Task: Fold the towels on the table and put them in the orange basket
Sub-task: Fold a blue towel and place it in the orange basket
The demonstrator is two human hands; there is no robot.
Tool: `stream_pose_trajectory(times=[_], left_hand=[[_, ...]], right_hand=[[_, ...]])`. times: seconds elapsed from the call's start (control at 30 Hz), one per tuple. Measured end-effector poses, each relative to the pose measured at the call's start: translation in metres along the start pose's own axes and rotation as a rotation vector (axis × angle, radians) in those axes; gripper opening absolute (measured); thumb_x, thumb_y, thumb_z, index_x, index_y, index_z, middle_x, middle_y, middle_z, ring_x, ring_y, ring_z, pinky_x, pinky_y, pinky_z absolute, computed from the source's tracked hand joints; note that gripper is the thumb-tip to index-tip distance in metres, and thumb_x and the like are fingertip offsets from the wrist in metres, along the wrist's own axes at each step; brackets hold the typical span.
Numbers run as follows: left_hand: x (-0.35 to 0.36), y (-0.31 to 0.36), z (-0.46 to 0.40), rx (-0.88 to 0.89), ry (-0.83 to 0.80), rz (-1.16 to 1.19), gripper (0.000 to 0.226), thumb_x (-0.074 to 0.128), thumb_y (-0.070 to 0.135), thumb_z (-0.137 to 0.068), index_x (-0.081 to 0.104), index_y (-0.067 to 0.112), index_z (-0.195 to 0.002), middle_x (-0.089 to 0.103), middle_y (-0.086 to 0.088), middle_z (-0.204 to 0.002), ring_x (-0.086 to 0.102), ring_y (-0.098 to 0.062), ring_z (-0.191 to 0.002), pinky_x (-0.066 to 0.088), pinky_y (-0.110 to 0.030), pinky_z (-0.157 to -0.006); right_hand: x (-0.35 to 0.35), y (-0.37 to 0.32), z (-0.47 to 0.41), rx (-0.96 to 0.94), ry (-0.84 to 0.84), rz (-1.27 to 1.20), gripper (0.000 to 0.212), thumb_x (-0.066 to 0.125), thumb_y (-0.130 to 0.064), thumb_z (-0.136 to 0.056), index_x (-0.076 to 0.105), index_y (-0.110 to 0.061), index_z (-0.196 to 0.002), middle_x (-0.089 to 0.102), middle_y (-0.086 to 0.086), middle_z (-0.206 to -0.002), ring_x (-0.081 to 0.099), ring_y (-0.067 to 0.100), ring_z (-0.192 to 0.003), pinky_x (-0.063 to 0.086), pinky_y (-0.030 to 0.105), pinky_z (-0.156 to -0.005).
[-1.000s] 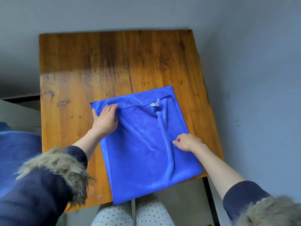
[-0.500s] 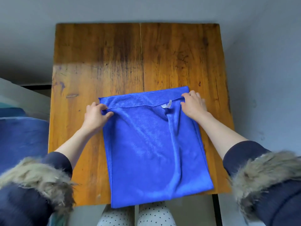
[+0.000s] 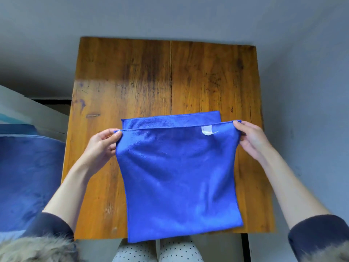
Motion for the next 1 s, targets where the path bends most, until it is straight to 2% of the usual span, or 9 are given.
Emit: stream_pose_trajectory(times=[0.17, 0.3, 0.4, 0.47, 0.53, 0.63, 0.83, 0.93, 1.0], left_hand=[[-0.008, 0.019, -0.007, 0.019, -0.033, -0.031, 0.007, 0.061, 0.024, -0.081, 0.061, 0.017, -0.083, 0.053, 0.005, -0.062, 0.043, -0.005, -0.044, 0.036, -0.013, -0.044], [-0.008, 0.015, -0.036, 0.053, 0.167, -0.259, 0.007, 0.062, 0.02, -0.089, 0.062, 0.017, -0.082, 0.061, 0.003, -0.073, 0.055, -0.007, -0.057, 0.049, -0.015, -0.05], [-0.009, 0.005, -0.063, 0.081, 0.3, -0.4, 0.009, 0.063, 0.021, -0.088, 0.061, 0.017, -0.08, 0.06, 0.0, -0.079, 0.057, -0.007, -0.063, 0.054, -0.022, -0.056], [-0.011, 0.0, -0.078, 0.097, 0.391, -0.526, 0.009, 0.065, 0.023, -0.085, 0.063, 0.016, -0.081, 0.061, 0.0, -0.08, 0.058, -0.011, -0.068, 0.054, -0.027, -0.062], [-0.014, 0.0, -0.089, 0.105, 0.465, -0.676, 0.011, 0.067, 0.027, -0.083, 0.065, 0.016, -0.083, 0.062, 0.001, -0.078, 0.058, -0.016, -0.068, 0.049, -0.028, -0.064], [-0.012, 0.001, -0.099, 0.11, 0.465, -0.832, 0.009, 0.069, 0.026, -0.081, 0.065, 0.017, -0.081, 0.062, 0.002, -0.072, 0.056, -0.019, -0.071, 0.041, -0.026, -0.067], [-0.003, 0.003, -0.106, 0.108, 0.415, -0.967, 0.009, 0.071, 0.015, -0.078, 0.062, 0.011, -0.08, 0.063, -0.012, -0.087, 0.056, -0.028, -0.09, 0.041, -0.032, -0.078], [0.001, 0.003, -0.106, 0.091, 0.418, -0.97, 0.011, 0.07, 0.013, -0.078, 0.06, 0.011, -0.081, 0.06, -0.008, -0.083, 0.052, -0.025, -0.084, 0.036, -0.028, -0.071], [0.0, 0.004, -0.105, 0.091, 0.411, -0.981, 0.012, 0.07, 0.012, -0.078, 0.058, 0.012, -0.08, 0.059, -0.006, -0.081, 0.05, -0.023, -0.08, 0.033, -0.027, -0.069]], right_hand=[[0.003, -0.023, -0.013, -0.054, -0.03, 0.117, 0.009, 0.058, -0.013, -0.091, 0.066, -0.012, -0.086, 0.07, -0.003, -0.076, 0.064, 0.007, -0.069, 0.052, 0.02, -0.062], [0.016, -0.013, -0.047, -0.077, 0.061, 0.328, 0.01, 0.057, -0.011, -0.091, 0.066, -0.009, -0.087, 0.067, 0.005, -0.089, 0.062, 0.016, -0.083, 0.05, 0.03, -0.077], [0.026, -0.004, -0.073, -0.133, 0.147, 0.485, 0.009, 0.056, -0.009, -0.09, 0.065, -0.01, -0.087, 0.063, 0.006, -0.087, 0.058, 0.017, -0.083, 0.047, 0.029, -0.073], [0.028, -0.001, -0.086, -0.185, 0.189, 0.602, 0.008, 0.059, -0.011, -0.089, 0.065, -0.012, -0.084, 0.064, 0.003, -0.087, 0.057, 0.016, -0.084, 0.046, 0.026, -0.07], [0.028, 0.001, -0.095, -0.223, 0.208, 0.729, 0.007, 0.061, -0.014, -0.087, 0.068, -0.013, -0.086, 0.064, 0.003, -0.089, 0.057, 0.016, -0.087, 0.046, 0.029, -0.076], [0.03, 0.001, -0.1, -0.272, 0.231, 0.85, 0.012, 0.064, -0.015, -0.085, 0.072, -0.008, -0.091, 0.065, 0.004, -0.094, 0.058, 0.016, -0.089, 0.045, 0.028, -0.078], [0.037, 0.002, -0.099, -0.188, 0.21, 0.81, 0.002, 0.065, -0.016, -0.086, 0.066, -0.015, -0.087, 0.062, 0.0, -0.092, 0.057, 0.016, -0.091, 0.049, 0.031, -0.078], [0.04, 0.002, -0.099, -0.127, 0.204, 0.819, 0.001, 0.066, -0.015, -0.085, 0.065, -0.016, -0.084, 0.062, 0.001, -0.091, 0.058, 0.018, -0.091, 0.051, 0.034, -0.079], [0.042, 0.002, -0.099, -0.082, 0.175, 0.794, 0.004, 0.067, -0.014, -0.084, 0.064, -0.016, -0.081, 0.062, 0.003, -0.091, 0.059, 0.018, -0.089, 0.051, 0.031, -0.073]])
Point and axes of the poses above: each hand's wrist, its own z-axis away from the middle knuckle, its own x-axis out of the palm, y = z × x, the point moved 3 cm from there along -z, towards the middle knuckle
